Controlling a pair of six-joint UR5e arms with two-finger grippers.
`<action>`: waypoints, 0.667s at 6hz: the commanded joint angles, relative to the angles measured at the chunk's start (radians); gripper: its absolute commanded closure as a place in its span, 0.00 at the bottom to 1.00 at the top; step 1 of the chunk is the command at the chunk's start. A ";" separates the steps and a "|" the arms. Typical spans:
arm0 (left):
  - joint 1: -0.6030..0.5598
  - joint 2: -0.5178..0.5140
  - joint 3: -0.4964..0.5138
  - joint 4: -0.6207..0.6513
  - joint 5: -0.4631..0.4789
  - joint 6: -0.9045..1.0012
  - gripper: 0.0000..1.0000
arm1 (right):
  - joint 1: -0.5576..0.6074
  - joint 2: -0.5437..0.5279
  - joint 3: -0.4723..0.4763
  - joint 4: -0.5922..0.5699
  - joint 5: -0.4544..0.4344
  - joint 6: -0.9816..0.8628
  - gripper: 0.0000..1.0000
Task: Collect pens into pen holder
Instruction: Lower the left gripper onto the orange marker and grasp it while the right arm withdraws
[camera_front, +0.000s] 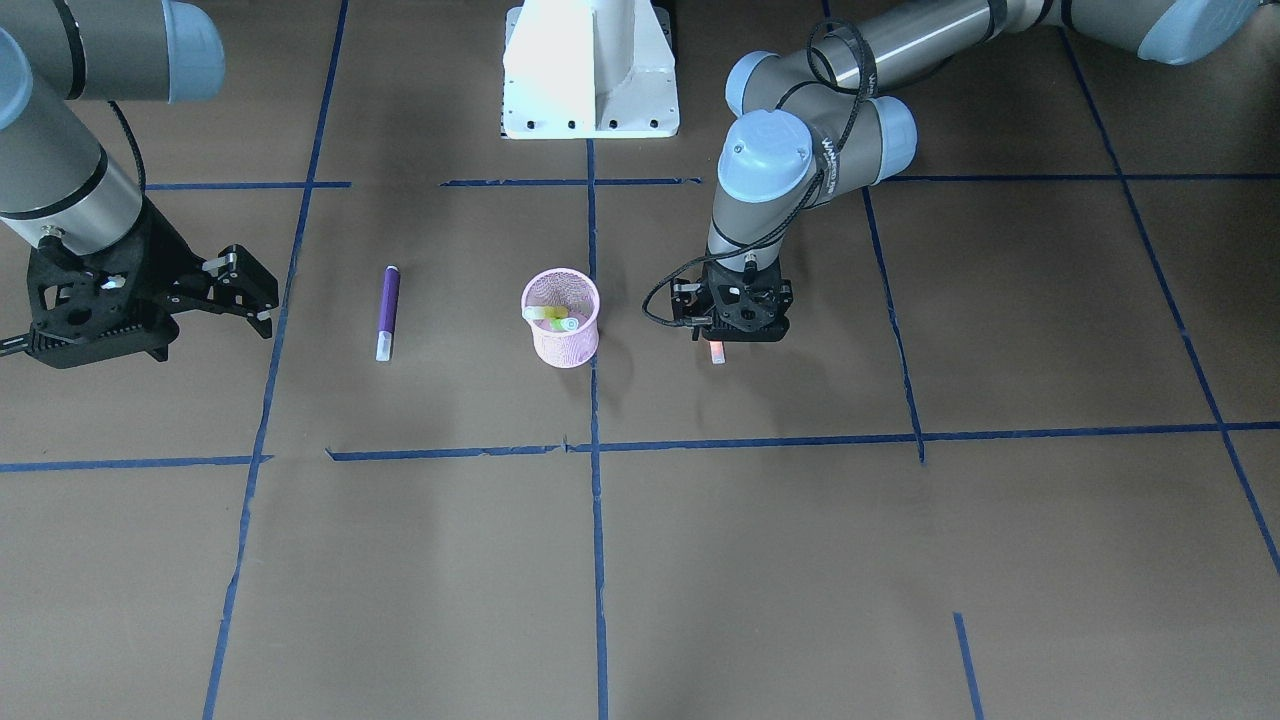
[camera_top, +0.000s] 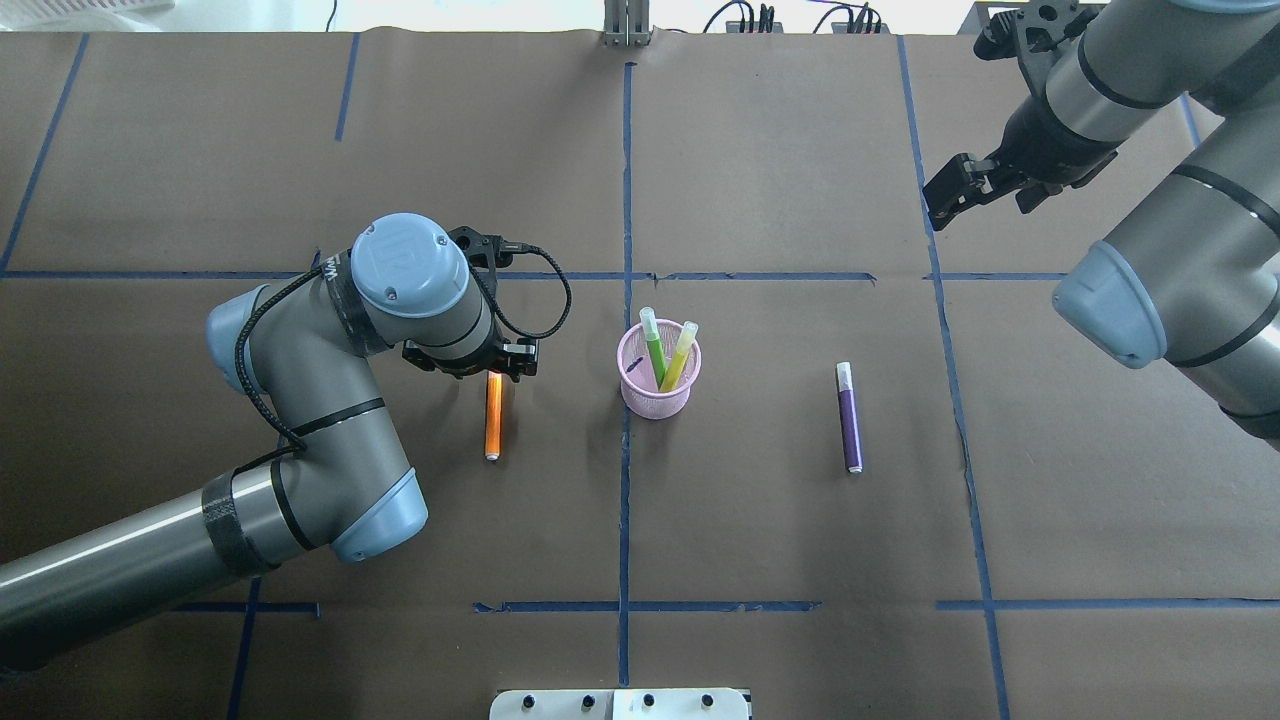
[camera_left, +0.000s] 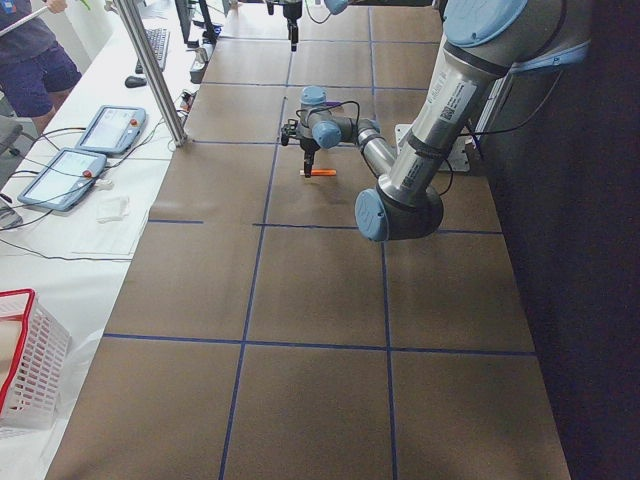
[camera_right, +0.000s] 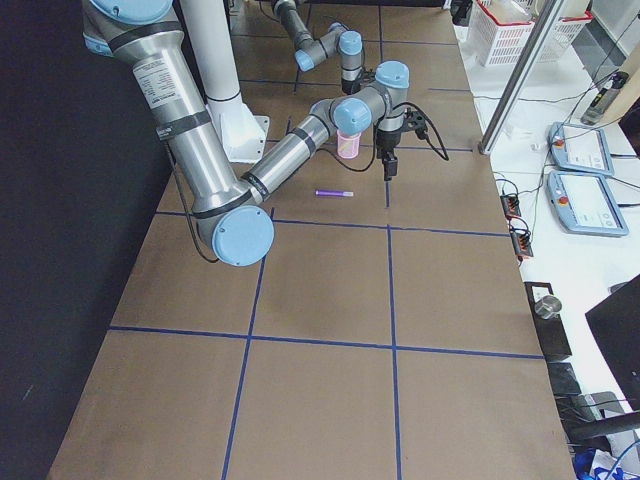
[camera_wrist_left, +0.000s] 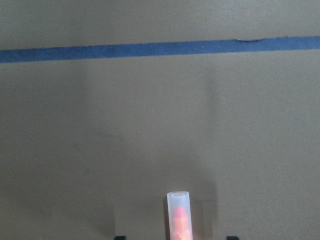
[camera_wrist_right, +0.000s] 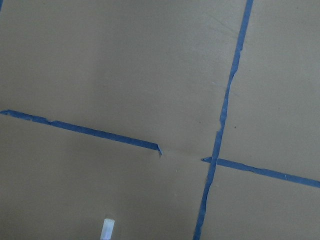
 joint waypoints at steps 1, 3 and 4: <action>0.002 -0.001 0.009 -0.005 0.000 -0.001 0.46 | 0.000 -0.002 0.000 0.000 0.000 -0.001 0.00; 0.002 -0.001 0.011 -0.005 0.000 0.001 0.56 | 0.000 -0.008 0.000 0.000 -0.001 -0.001 0.00; 0.002 -0.001 0.011 -0.005 0.000 0.001 0.62 | -0.001 -0.008 0.000 0.000 -0.003 -0.001 0.00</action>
